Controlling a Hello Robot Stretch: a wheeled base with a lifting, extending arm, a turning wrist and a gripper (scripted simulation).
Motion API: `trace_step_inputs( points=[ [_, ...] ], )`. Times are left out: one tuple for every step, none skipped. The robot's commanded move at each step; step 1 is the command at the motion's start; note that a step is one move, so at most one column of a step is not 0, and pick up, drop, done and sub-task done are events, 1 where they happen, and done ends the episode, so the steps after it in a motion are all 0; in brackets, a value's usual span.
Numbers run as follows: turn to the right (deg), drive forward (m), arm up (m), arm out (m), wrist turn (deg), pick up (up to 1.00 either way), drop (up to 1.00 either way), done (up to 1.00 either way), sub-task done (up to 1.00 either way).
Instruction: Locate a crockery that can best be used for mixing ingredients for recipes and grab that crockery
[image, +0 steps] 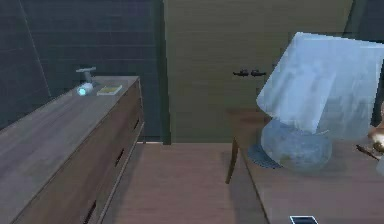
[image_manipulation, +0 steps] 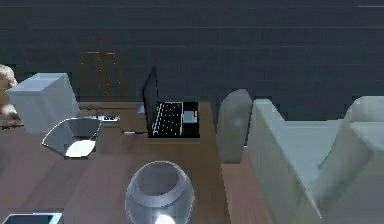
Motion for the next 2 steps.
trace_step_inputs(
  points=[
    [-27.0, 0.0, 0.0, 0.0, 0.0, 0.0, 0.0, 0.0, 0.0],
    [0.0, 0.0, 0.5, 0.0, 0.0, 0.0, 0.0, 0.0, 0.0]
  ],
)
